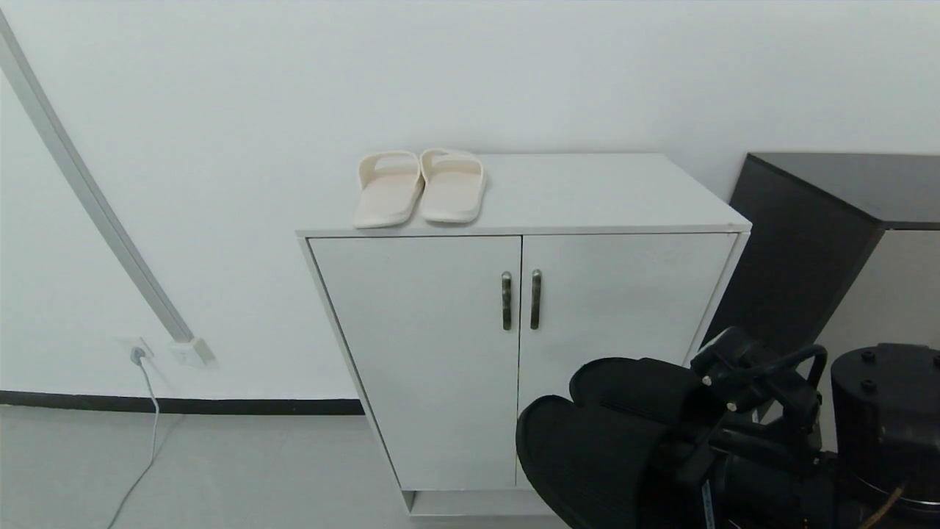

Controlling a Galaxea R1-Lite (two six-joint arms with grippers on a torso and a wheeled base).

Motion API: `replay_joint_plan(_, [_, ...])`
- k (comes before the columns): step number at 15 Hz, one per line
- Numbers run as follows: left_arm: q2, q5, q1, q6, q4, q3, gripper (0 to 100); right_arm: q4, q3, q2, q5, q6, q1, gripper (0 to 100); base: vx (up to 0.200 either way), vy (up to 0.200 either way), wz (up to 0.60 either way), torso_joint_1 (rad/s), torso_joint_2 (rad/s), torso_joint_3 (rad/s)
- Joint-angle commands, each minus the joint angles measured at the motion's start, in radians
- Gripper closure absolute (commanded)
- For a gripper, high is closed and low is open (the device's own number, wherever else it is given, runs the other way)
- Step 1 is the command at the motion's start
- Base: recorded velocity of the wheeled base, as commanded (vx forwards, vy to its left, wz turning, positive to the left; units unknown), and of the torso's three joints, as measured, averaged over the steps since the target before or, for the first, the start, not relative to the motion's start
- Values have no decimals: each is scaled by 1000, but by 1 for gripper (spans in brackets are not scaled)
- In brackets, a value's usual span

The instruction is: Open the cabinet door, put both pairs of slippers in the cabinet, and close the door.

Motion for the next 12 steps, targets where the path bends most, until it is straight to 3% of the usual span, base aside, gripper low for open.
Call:
replay_joint_plan(1, [1,0,1,1,1,0,0,-1,1,0,0,0,0,100,0,0,0,-163,491,325])
replay_joint_plan(4, [1,-7,1,1,1,0,0,-1,4,-3,0,-2,0,100,0,0,0,-160,486,320])
replay_joint_plan(8, [3,-20,1,28,4,-2,0,-1,8,-1,0,0,0,100,0,0,0,-132,471,332])
replay_joint_plan(12, [27,-20,-5,24,4,-2,0,-11,9,-1,0,-2,0,100,0,0,0,-87,454,361])
